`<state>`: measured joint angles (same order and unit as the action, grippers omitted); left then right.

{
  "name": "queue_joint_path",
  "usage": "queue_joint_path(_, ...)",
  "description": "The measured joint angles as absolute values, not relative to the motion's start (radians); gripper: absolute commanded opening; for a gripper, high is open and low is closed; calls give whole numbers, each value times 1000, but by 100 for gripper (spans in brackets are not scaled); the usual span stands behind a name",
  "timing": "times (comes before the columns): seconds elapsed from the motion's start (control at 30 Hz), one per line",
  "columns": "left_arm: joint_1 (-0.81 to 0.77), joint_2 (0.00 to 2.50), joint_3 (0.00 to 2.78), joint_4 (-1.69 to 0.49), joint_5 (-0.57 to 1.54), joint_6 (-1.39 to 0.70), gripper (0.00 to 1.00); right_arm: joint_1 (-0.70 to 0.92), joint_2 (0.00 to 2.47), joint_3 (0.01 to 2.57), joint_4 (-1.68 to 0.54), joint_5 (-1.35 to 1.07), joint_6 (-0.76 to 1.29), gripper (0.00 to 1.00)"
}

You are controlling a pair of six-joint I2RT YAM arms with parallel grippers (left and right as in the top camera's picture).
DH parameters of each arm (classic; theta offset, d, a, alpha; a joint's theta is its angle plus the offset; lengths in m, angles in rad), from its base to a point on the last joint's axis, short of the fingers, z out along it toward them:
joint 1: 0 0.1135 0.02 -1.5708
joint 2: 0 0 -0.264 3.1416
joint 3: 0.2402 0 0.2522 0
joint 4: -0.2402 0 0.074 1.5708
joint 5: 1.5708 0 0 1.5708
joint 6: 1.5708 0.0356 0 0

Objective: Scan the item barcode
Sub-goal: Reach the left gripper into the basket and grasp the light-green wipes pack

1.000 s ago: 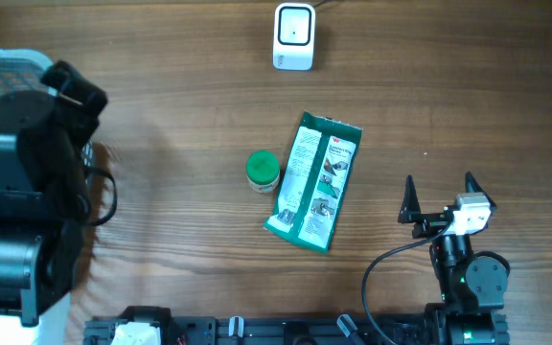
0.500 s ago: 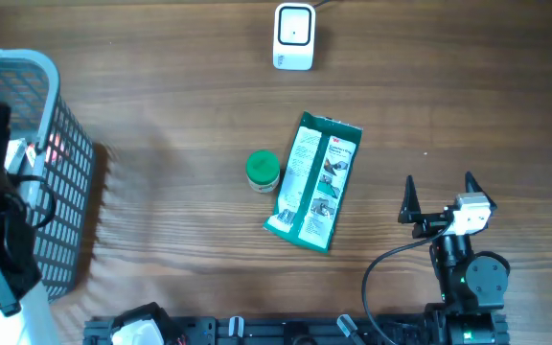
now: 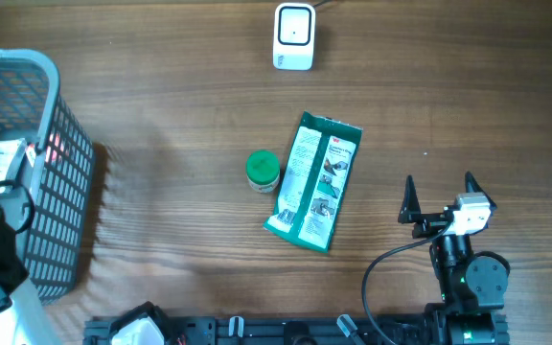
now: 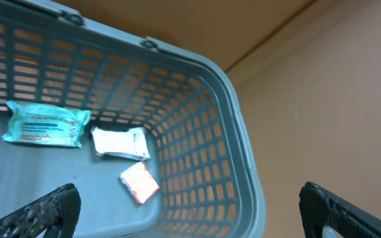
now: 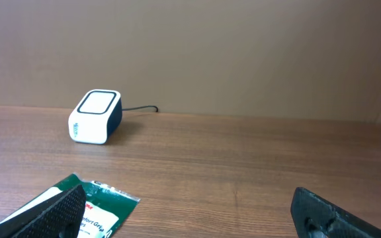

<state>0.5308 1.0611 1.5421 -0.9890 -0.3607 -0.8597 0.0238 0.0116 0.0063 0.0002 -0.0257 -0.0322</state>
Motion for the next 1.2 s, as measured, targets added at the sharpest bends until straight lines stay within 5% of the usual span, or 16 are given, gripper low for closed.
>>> queue_joint_path(0.47, 865, 1201, 1542, -1086, -129, -979, 100, 24, 12, 6, 0, -26, -32, 100)
queue_joint_path(1.2, 952, 1401, 1542, -1122, -186, -991, 100, 24, 12, 6, 0, -26, -32, 100)
